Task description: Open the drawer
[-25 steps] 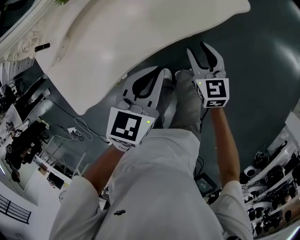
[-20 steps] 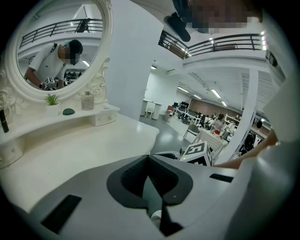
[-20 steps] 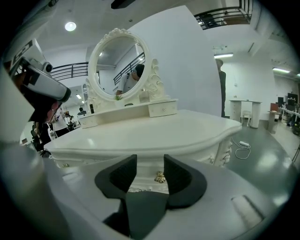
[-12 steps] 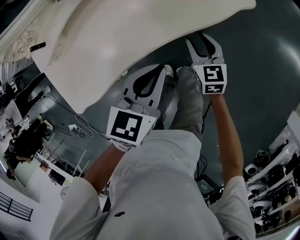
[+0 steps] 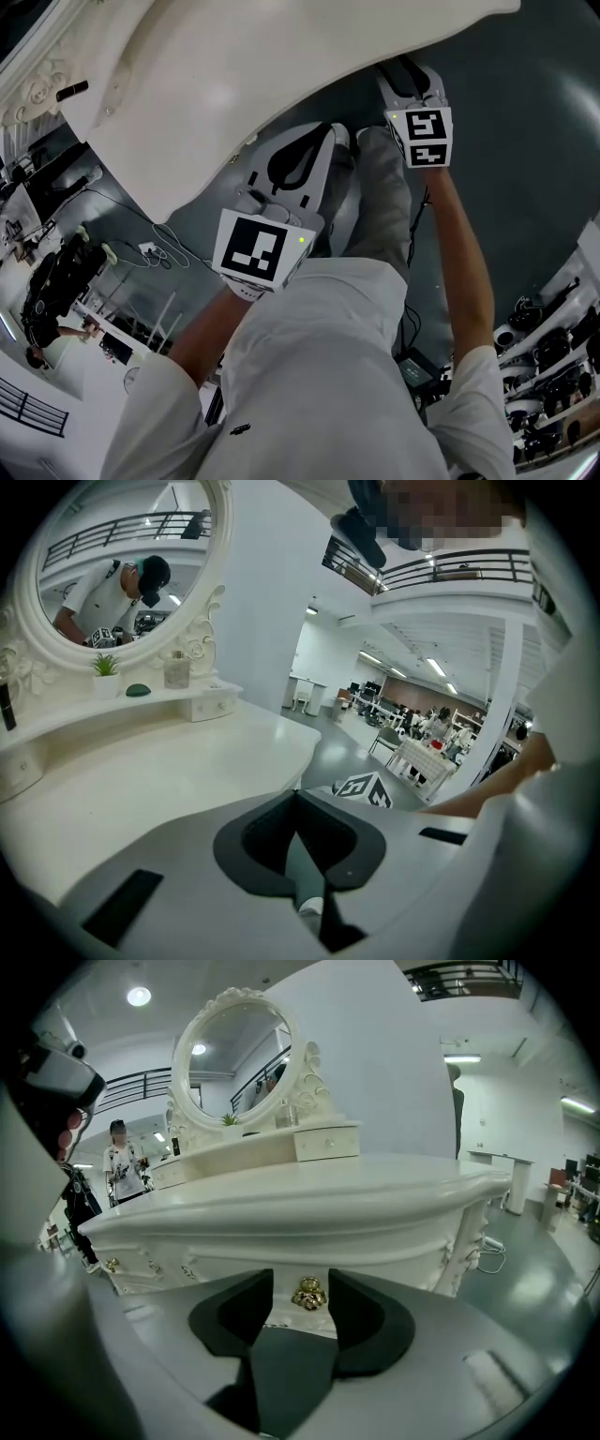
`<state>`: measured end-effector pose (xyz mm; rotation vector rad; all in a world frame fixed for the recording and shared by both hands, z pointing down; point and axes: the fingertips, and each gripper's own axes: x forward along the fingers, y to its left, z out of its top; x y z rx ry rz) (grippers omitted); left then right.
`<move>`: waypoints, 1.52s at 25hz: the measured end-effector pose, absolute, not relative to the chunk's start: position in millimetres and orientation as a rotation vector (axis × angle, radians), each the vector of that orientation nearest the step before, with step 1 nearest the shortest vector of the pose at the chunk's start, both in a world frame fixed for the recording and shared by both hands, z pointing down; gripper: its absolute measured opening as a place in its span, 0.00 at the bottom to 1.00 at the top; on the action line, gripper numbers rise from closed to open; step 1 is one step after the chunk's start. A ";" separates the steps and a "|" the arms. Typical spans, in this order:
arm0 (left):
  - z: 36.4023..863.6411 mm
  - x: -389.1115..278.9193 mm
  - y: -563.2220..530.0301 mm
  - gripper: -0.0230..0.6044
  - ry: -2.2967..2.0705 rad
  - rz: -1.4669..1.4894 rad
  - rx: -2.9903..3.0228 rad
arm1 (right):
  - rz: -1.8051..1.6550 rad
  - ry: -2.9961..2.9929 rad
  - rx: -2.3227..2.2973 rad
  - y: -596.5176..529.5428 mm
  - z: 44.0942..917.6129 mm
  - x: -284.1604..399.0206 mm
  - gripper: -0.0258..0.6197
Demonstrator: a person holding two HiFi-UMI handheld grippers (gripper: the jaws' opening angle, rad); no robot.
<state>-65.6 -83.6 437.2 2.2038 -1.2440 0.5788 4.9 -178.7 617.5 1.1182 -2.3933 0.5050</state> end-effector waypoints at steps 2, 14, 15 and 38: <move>438.2 -65.5 -82.5 0.05 -1.244 0.583 2.196 | 0.508 -2.391 1.114 -180.5 619.7 4.2 0.34; 442.7 -67.4 -82.0 0.05 -1.248 0.580 2.182 | 0.493 -2.346 1.099 -190.0 639.4 -1.4 0.26; 442.7 -67.3 -81.9 0.05 -1.249 0.578 2.182 | 0.492 -2.348 1.096 -189.9 639.5 -1.3 0.26; 433.9 -64.2 -74.9 0.05 -1.255 0.557 2.172 | 0.529 -2.290 1.079 -187.3 639.7 8.7 0.25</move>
